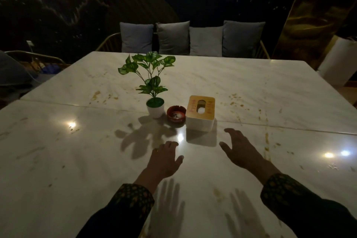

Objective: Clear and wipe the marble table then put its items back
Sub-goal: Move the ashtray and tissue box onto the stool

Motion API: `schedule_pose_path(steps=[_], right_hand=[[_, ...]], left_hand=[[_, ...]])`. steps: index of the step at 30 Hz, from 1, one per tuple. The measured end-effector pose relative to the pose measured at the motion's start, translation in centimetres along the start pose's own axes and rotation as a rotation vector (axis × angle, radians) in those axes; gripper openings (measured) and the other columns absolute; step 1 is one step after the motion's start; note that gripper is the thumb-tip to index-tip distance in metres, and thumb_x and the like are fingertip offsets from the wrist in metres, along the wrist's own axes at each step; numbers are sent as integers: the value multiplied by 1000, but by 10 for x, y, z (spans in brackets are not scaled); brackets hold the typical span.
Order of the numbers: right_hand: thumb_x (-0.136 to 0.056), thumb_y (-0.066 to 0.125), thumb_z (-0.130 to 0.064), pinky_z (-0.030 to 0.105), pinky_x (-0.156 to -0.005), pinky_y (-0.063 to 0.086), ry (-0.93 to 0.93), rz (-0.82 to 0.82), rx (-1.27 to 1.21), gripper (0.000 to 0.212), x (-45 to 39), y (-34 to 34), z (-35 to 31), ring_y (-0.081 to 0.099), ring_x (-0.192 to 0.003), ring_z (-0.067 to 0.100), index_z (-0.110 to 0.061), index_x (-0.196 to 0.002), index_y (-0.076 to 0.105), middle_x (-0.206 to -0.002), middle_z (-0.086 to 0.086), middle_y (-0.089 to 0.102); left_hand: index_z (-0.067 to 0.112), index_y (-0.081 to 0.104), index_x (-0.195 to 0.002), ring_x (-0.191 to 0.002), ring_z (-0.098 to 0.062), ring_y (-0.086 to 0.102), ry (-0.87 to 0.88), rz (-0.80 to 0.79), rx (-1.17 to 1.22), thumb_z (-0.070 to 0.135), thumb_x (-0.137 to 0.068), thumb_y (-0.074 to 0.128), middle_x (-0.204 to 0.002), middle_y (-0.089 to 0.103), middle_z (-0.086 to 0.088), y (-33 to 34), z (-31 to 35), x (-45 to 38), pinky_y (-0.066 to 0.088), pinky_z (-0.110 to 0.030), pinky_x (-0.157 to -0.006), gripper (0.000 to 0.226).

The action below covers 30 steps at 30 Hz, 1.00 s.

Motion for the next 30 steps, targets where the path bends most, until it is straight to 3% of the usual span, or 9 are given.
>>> schedule_pose_path(steps=[4, 9, 13, 17, 20, 22, 25, 27, 30], right_hand=[[-96, 46, -48, 45, -106, 38, 76, 8, -24, 62, -39, 11, 10, 38, -133, 29, -23, -149, 24, -151, 8, 32], [-95, 47, -49, 42, -111, 32, 137, 9, -86, 70, -92, 39, 10, 34, -139, 27, -21, -152, 17, -155, 10, 28], [-94, 47, -51, 40, -114, 22, 145, 122, -195, 81, -134, 54, -4, 19, -146, 25, -17, -155, 5, -161, 7, 13], [-91, 48, -61, 49, -109, 33, 206, 221, -310, 87, -179, 60, -15, 32, -140, 29, -21, -154, 3, -158, 10, 21], [-83, 49, -73, 56, -102, 42, 261, 220, -382, 96, -208, 70, -11, 46, -131, 33, -28, -153, 1, -152, 10, 34], [-89, 55, -58, 51, -107, 38, 327, 174, -350, 95, -218, 74, -11, 41, -133, 36, -23, -154, -4, -153, 13, 32], [-92, 59, -39, 48, -104, 40, 383, 168, -354, 90, -226, 75, -4, 44, -129, 38, -20, -155, -2, -147, 17, 39], [-91, 59, -34, 53, -99, 45, 379, 178, -356, 85, -225, 75, 1, 48, -123, 39, -20, -154, 5, -143, 19, 43], [-90, 58, -32, 59, -89, 50, 377, 154, -341, 80, -215, 74, 8, 53, -115, 41, -22, -153, 10, -138, 19, 47]], left_hand=[[21, 30, -146, -137, -22, 33, 21, -12, -28, 53, -97, 37, -151, 34, -2, 32, -29, -43, 29, -39, -112, 59], [20, 26, -150, -146, -26, 20, -15, -7, 30, 67, -78, 4, -158, 22, -6, 79, -68, -86, 19, -44, -117, 88], [19, 31, -150, -146, -25, 22, 9, 128, 4, 55, -95, 18, -158, 26, -6, 106, -78, -85, 13, -44, -119, 66], [24, 25, -152, -149, -18, 12, 10, 175, 69, 55, -96, 22, -161, 19, 0, 112, -80, -86, 6, -42, -121, 64], [24, 28, -151, -148, -16, 15, 6, 189, 72, 55, -96, 25, -160, 22, 0, 116, -81, -87, 10, -42, -121, 63], [21, 38, -147, -143, -20, 30, 5, 206, 55, 53, -94, 31, -154, 35, -3, 115, -79, -86, 22, -44, -117, 62], [16, 51, -134, -116, -27, 55, 30, 283, -21, 55, -88, 42, -130, 57, -6, 102, -79, -95, 43, -46, -96, 61], [14, 46, -135, -109, -27, 57, -3, 331, 0, 59, -84, 48, -124, 57, -7, 85, -86, -118, 44, -43, -91, 67], [11, 29, -144, -123, -34, 48, -60, 362, -16, 64, -81, 53, -138, 47, -16, 65, -93, -160, 42, -45, -101, 86]])
Point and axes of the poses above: each hand's wrist, its own x-axis away from the middle knuckle, its own y-axis out of the palm, z = x × y, the point moved 5 cm from there along -x, towards the middle knuckle
